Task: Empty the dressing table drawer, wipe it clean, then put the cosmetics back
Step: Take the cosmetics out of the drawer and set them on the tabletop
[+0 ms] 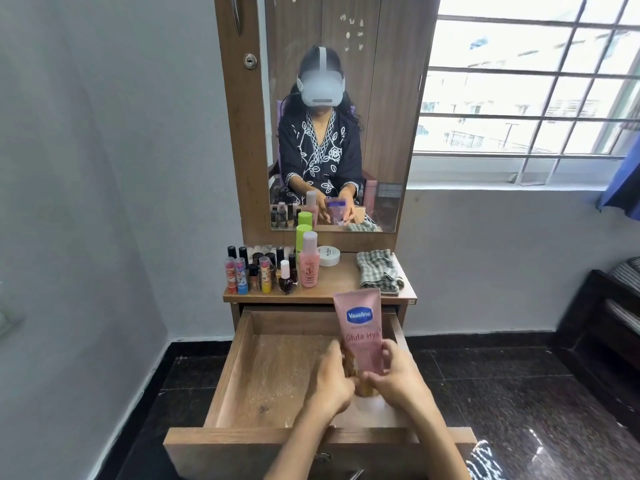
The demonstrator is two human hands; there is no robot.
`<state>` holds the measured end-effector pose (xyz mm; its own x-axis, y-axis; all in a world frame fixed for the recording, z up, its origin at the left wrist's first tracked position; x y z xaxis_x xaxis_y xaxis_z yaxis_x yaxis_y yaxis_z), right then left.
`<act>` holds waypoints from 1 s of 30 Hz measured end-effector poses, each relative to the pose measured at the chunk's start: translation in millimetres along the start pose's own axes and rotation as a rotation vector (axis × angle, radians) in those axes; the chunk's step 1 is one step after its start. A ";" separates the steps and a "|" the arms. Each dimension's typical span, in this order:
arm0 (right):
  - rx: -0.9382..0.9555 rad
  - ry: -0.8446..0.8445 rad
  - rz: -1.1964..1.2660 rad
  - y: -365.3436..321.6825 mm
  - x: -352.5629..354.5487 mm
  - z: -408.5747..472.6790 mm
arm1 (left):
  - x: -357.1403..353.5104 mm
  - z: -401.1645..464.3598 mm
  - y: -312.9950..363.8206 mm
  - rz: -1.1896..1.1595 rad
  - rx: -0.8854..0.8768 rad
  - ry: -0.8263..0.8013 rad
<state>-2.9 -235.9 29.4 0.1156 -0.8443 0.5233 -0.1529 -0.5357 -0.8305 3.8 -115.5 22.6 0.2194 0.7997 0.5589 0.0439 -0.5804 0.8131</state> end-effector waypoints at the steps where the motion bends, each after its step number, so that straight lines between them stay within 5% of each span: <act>1: 0.047 0.030 0.032 -9.8 4.7 -0.7 | 7.0 0.2 6.3 -0.028 -0.038 0.048; 6: 0.266 0.097 0.242 -61.2 24.4 9.9 | 45.9 3.7 45.3 -0.132 -0.314 0.342; 12: 0.403 0.155 0.423 -101.2 39.3 53.0 | 76.1 31.0 70.5 -0.182 -0.419 0.589; 30: 0.491 0.066 0.491 -104.8 18.1 132.4 | 72.2 80.2 65.3 -0.093 -0.315 0.793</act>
<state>145.2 -192.9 100.6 0.0842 -0.9945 0.0629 0.2912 -0.0358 -0.9560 100.7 -107.9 103.0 -0.5235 0.7810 0.3405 -0.2703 -0.5312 0.8029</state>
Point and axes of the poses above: each hand's wrist, its own z-axis towards the middle knuckle, its own x-axis out of the back of the hand, y = z × x, the point moved 5 cm from there along z, towards the middle knuckle, and after that the axes turned 9 degrees about -y, right-handed, at the moved point
